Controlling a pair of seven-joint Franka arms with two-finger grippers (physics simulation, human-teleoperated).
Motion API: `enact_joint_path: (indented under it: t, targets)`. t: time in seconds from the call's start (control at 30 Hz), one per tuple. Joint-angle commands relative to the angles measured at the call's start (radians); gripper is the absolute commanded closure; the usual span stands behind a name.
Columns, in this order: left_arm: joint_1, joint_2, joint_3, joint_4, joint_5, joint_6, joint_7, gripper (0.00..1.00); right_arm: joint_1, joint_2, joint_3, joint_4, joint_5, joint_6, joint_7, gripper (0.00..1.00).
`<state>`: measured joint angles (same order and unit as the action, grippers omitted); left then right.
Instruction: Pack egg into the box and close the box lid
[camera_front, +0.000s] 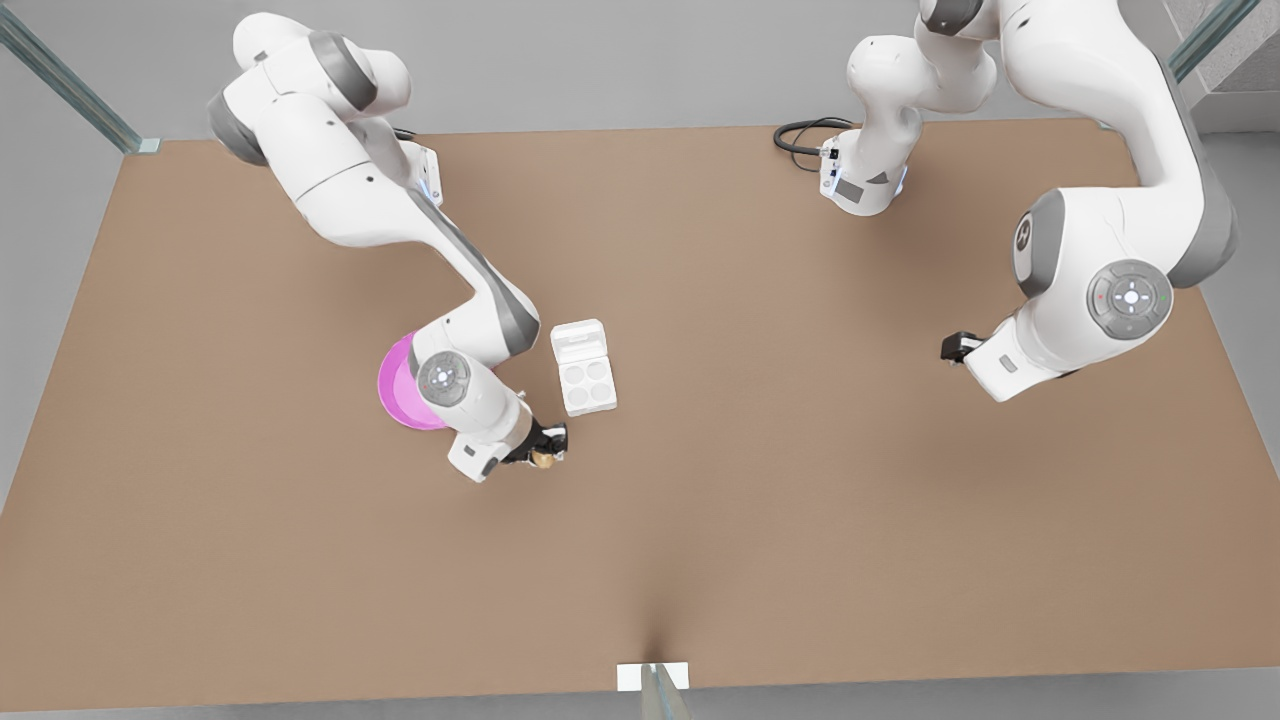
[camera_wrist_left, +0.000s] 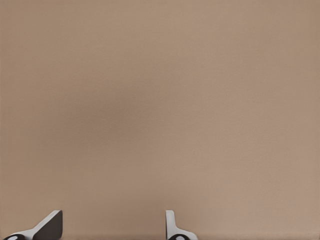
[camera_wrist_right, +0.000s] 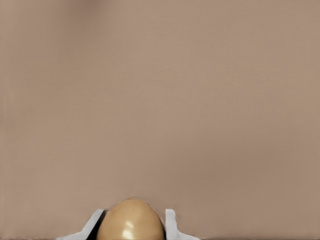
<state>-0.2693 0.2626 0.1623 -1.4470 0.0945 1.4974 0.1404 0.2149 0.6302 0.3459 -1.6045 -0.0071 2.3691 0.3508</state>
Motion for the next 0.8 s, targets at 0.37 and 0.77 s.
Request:
enact_joint_path:
  t: [0.37, 0.77]
  targets:
    - [-0.717, 0.129, -0.001, -0.001, -0.183, -0.368, -0.616, 0.79, 0.072, -0.064, 0.005, -0.233, -0.017, 0.065, 0.410, 0.58]
    - [-0.761, 0.201, -0.001, -0.001, -0.332, -0.293, -0.802, 0.79, 0.135, -0.081, 0.018, -0.301, -0.017, 0.105, 0.536, 0.48]
